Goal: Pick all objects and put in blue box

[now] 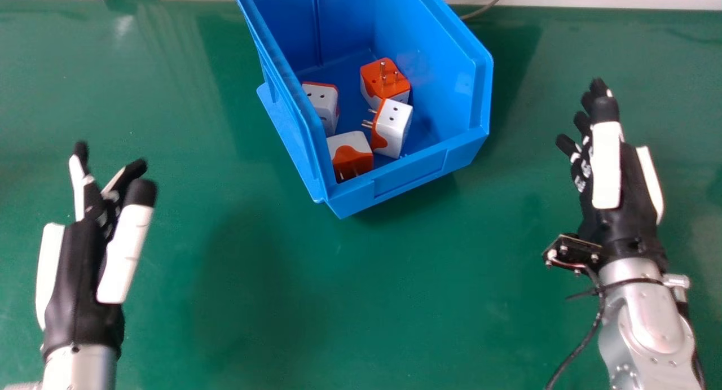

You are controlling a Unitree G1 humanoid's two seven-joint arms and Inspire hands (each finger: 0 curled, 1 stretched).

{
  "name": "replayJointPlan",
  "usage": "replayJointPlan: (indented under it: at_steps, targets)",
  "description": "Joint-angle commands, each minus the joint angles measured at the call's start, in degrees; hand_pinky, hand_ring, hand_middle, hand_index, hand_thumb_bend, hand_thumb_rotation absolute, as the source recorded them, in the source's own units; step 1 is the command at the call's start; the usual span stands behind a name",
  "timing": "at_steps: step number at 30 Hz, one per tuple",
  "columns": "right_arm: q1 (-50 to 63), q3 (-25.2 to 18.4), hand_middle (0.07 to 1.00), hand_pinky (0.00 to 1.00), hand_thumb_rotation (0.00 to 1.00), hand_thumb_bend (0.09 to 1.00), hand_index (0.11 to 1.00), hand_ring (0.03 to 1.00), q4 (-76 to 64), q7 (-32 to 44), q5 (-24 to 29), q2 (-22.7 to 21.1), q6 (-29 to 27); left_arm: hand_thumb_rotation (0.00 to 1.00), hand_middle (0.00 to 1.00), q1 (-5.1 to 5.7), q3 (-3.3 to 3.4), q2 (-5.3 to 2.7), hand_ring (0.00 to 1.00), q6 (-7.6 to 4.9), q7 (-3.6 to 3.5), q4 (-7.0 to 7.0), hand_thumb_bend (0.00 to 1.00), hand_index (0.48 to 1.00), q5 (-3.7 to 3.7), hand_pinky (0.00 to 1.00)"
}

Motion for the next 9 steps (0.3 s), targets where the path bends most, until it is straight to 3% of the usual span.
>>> replayJointPlan:
  at_steps: [1,3,7,9]
  targets:
    - [0.0,-0.1,0.960,0.88,1.00,0.659,0.950,0.963,-2.2,0.7,1.0,0.0,-0.5,0.87,0.88,-0.09,0.57,1.80,0.87,-0.39,-2.13,-1.09,0.85,0.888,-1.50,0.76]
    - [-0.3,-0.2,0.956,0.88,1.00,0.665,0.948,0.959,-1.6,1.5,1.3,-0.1,-1.2,0.86,0.88,-0.80,1.03,2.77,0.87,-0.35,-3.65,0.11,0.86,0.889,-2.58,0.75]
    - [-1.7,-0.4,0.948,0.85,1.00,0.676,0.943,0.950,0.8,2.2,1.0,-0.5,-2.2,0.85,0.87,-2.15,0.72,3.57,0.87,-0.91,-4.25,1.76,0.88,0.883,-2.07,0.75]
    - [-2.2,-0.5,0.947,0.85,1.00,0.674,0.942,0.949,1.3,2.0,0.7,-0.6,-2.6,0.84,0.87,-2.91,0.88,3.81,0.87,-0.90,-4.64,2.67,0.88,0.878,-2.61,0.75]
